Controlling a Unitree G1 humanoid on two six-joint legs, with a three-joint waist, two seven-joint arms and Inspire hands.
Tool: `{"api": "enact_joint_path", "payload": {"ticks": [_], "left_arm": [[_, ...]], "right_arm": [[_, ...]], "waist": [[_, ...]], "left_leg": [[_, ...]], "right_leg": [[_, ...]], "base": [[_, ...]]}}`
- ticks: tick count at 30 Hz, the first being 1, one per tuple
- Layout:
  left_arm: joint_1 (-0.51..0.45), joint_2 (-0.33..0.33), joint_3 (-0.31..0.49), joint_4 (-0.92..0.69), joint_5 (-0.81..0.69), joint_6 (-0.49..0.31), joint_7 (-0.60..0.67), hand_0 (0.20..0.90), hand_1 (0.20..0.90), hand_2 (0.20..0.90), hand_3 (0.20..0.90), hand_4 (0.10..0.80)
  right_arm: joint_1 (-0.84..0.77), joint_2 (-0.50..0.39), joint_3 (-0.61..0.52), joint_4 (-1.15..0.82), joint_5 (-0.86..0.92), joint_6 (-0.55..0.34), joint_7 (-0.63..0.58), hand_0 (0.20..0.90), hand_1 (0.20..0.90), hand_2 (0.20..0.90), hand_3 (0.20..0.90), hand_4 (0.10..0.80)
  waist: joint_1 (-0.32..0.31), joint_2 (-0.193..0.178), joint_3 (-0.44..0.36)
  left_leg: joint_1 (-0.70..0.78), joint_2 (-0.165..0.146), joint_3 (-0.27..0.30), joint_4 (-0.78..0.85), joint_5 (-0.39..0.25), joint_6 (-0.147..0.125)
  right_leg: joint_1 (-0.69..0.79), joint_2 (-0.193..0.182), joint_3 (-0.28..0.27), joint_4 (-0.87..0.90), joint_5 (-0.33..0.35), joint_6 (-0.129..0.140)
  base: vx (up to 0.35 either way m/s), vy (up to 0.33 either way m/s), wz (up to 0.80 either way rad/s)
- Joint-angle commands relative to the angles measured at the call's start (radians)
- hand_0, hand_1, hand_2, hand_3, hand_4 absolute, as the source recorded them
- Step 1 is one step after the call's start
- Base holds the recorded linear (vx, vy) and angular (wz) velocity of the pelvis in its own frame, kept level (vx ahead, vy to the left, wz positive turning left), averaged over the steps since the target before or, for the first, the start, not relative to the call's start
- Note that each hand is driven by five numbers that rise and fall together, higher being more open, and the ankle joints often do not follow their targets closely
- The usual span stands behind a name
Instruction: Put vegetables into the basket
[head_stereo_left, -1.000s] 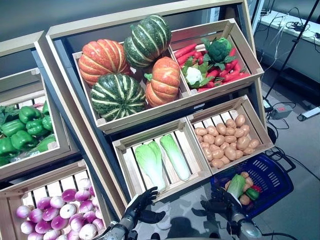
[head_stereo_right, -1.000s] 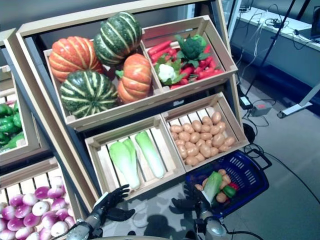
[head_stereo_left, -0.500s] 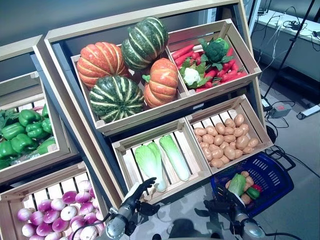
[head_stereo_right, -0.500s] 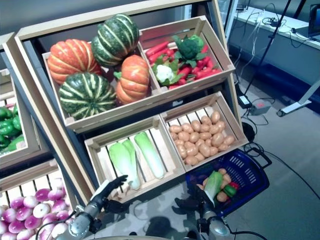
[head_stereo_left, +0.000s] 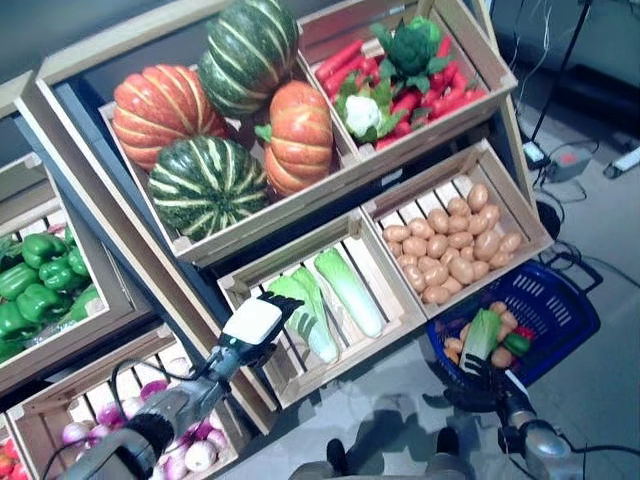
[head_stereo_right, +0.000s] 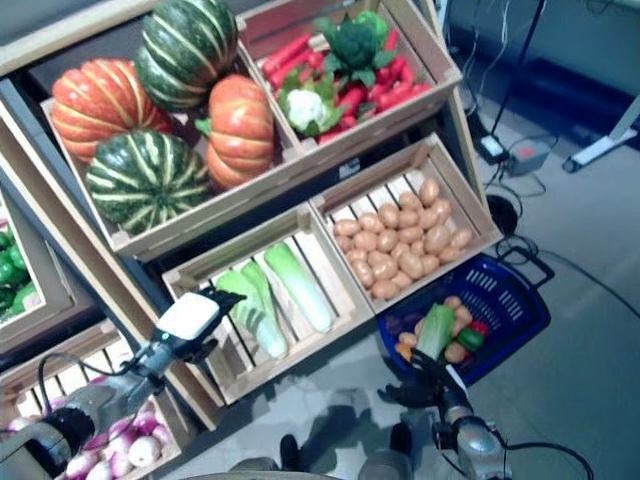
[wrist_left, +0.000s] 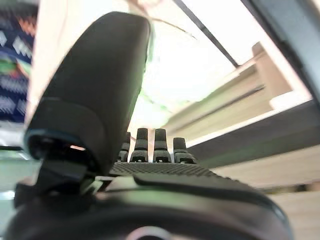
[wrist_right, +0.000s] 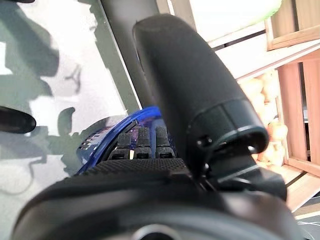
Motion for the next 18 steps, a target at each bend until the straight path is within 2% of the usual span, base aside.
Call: {"api": "enact_joint_path", "payload": {"ticks": [1, 5, 9, 14, 18], "left_arm": [[-0.082, 0.102, 0.048, 0.022, -0.006, 0.043, 0.069, 0.900, 0.900, 0.900, 0.900, 0.800], [-0.138, 0.138, 0.018, 0.028, -0.023, 0.041, 0.062, 0.900, 0.900, 0.900, 0.900, 0.800], [-0.209, 0.182, -0.018, 0.024, -0.002, 0.030, 0.045, 0.900, 0.900, 0.900, 0.900, 0.800], [-0.237, 0.212, -0.034, 0.011, 0.023, 0.040, 0.036, 0.900, 0.900, 0.900, 0.900, 0.800], [-0.239, 0.228, -0.033, 0.011, 0.034, 0.042, 0.057, 0.900, 0.900, 0.900, 0.900, 0.800]], "right_arm": [[-0.084, -0.027, 0.021, -0.035, 0.008, -0.075, 0.038, 0.900, 0.900, 0.900, 0.900, 0.800], [-0.127, -0.050, 0.025, -0.036, 0.023, -0.068, 0.042, 0.900, 0.900, 0.900, 0.900, 0.800], [-0.177, -0.074, 0.024, -0.033, 0.037, -0.052, 0.045, 0.900, 0.900, 0.900, 0.900, 0.800], [-0.199, -0.088, 0.023, -0.047, 0.050, -0.040, 0.051, 0.900, 0.900, 0.900, 0.900, 0.800], [-0.194, -0.093, 0.023, -0.057, 0.050, -0.037, 0.051, 0.900, 0.900, 0.900, 0.900, 0.800]], "waist": [[-0.027, -0.083, 0.031], [-0.030, -0.095, 0.055], [-0.031, -0.112, 0.076], [-0.030, -0.118, 0.083], [-0.031, -0.119, 0.082]], "left_leg": [[-0.160, 0.032, -0.001, 0.317, -0.116, -0.034], [-0.238, 0.053, 0.007, 0.413, -0.156, -0.029], [-0.351, 0.092, 0.002, 0.577, -0.233, -0.026], [-0.425, 0.120, -0.017, 0.697, -0.292, -0.025], [-0.451, 0.130, -0.027, 0.745, -0.318, -0.027]], "right_leg": [[-0.057, -0.039, 0.014, 0.211, -0.086, -0.061], [-0.132, -0.048, 0.027, 0.306, -0.115, -0.062], [-0.247, -0.069, 0.051, 0.476, -0.172, -0.054], [-0.333, -0.091, 0.073, 0.601, -0.217, -0.049], [-0.364, -0.096, 0.083, 0.650, -0.240, -0.049]], "base": [[-0.122, 0.004, -0.09], [-0.141, -0.004, -0.11], [-0.124, -0.009, 0.10], [-0.062, -0.006, 0.03], [0.000, 0.000, 0.00]]}}
